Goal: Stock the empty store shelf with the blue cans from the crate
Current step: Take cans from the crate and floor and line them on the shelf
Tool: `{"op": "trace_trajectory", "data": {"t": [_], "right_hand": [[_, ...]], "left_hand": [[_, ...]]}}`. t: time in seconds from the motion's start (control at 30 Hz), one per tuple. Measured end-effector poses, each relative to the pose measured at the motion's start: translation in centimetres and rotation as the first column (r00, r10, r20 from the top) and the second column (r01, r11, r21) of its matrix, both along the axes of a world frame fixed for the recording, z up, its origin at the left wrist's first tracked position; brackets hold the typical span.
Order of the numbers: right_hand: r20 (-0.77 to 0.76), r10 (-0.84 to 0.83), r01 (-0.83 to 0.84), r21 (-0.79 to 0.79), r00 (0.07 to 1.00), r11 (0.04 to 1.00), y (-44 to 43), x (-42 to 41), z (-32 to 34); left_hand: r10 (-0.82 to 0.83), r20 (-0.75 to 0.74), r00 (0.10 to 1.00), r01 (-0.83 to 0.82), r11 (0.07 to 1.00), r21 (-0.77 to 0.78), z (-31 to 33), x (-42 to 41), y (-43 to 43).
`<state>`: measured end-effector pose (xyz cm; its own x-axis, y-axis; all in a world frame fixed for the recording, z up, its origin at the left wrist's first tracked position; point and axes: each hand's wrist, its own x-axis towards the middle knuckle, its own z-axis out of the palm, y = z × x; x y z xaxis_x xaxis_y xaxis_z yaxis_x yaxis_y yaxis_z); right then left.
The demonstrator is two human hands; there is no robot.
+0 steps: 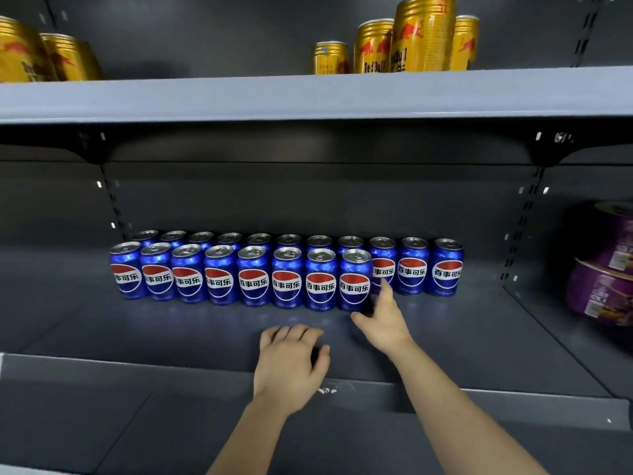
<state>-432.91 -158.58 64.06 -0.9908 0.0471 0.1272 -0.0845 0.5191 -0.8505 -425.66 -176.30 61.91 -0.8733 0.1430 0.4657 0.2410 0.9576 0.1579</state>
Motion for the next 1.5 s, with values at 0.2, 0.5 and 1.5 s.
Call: {"op": "trace_trajectory", "data": {"t": [0.2, 0.5, 1.5], "right_hand": [[0.023, -0.038, 0.036, 0.107, 0.999, 0.994, 0.3, 3.9, 0.6], [-0.078, -0.095, 0.095, -0.007, 0.992, 0.995, -6.4, 11.5, 1.3], [0.595, 0.084, -0.224, 0.164, 0.799, 0.961, -16.5, 28.9, -41.1]], "left_hand": [[-0.079, -0.030, 0.996, 0.081, 0.995, 0.051, 0.0, 1.2, -1.5], [-0.063, -0.081, 0.995, 0.071, 0.992, 0.107, -1.1, 5.8, -8.7], [0.006, 0.501, 0.866, -0.040, 0.998, 0.057, -35.9, 22.6, -21.9]]}}
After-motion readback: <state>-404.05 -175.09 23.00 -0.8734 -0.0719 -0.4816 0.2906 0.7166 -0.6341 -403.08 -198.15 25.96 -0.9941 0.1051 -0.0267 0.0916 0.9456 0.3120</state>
